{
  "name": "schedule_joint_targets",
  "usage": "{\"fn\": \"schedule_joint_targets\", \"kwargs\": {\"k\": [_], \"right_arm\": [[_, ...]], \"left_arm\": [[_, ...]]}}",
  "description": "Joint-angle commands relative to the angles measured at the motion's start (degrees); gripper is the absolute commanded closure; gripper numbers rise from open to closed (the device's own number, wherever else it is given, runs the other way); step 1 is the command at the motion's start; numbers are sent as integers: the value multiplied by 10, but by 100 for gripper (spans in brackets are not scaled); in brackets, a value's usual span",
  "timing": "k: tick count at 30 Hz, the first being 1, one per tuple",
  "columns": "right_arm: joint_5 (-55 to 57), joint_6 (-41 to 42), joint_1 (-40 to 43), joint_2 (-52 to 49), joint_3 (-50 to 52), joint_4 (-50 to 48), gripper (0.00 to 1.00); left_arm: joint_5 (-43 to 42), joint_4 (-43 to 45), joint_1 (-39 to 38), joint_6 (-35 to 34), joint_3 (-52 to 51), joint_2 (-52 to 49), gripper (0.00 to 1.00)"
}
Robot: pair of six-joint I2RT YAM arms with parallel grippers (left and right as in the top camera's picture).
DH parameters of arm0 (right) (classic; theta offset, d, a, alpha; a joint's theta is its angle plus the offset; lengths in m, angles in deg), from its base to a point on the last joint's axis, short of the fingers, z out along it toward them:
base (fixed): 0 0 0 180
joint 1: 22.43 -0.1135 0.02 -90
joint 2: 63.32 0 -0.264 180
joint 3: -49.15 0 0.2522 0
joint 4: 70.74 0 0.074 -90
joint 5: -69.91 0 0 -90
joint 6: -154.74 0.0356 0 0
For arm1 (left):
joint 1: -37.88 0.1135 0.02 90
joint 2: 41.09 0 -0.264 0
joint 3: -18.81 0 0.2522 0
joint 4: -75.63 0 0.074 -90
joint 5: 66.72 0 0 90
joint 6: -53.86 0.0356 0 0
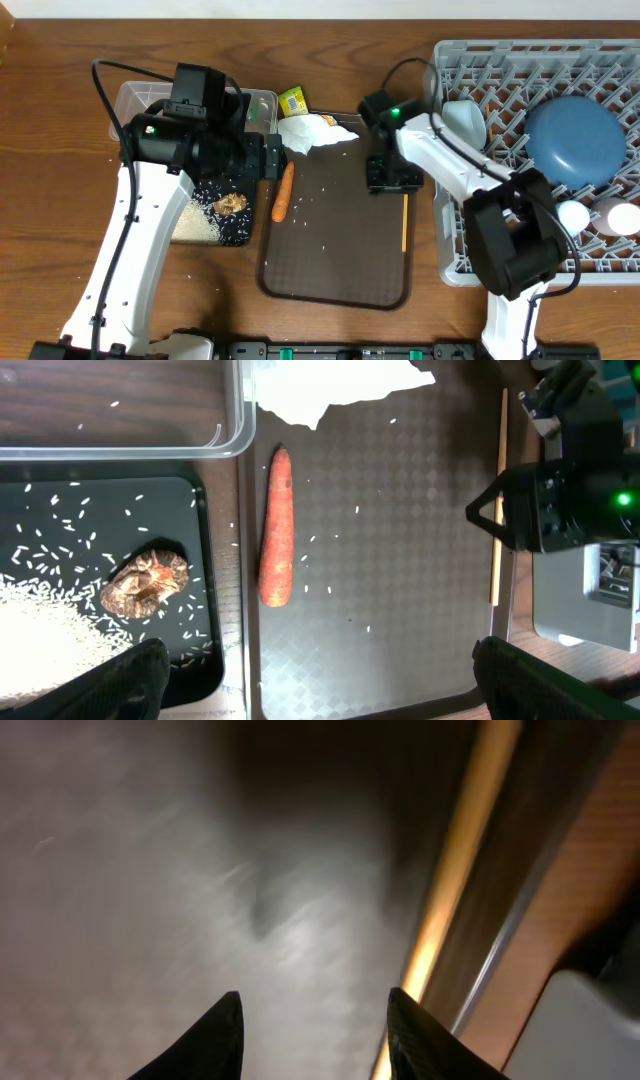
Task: Sort waste into correct bins and load items into the dishwasher rack
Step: 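Move the right gripper back to the remaining chopstick on the brown tray, then grasp the second wooden chopstick with the right gripper and lift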
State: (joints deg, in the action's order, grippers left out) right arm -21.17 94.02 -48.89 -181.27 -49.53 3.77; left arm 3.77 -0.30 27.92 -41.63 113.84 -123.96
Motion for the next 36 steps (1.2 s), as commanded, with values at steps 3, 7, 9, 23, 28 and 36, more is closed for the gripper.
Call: {"fn": "schedule_joint_targets", "kwargs": {"k": [3,7,9,23,28,36], "right_arm": [[6,24,32,2,44,-43,58],[12,17,50,2,49,-44,60],[8,17,53,2,49,-42,74],[15,9,15,8,44,-80,99],[-40,-87,15,57,-8,-74,99],[-43,-149,58,186,-81,-52,99]], "left_arm": [[1,-2,-1,8,1,0,2],[1,-2,-1,8,1,0,2],[1,-2,-1,8,1,0,2],[1,-2,-1,8,1,0,2],[1,-2,-1,8,1,0,2],[1,-2,-1,8,1,0,2]]}}
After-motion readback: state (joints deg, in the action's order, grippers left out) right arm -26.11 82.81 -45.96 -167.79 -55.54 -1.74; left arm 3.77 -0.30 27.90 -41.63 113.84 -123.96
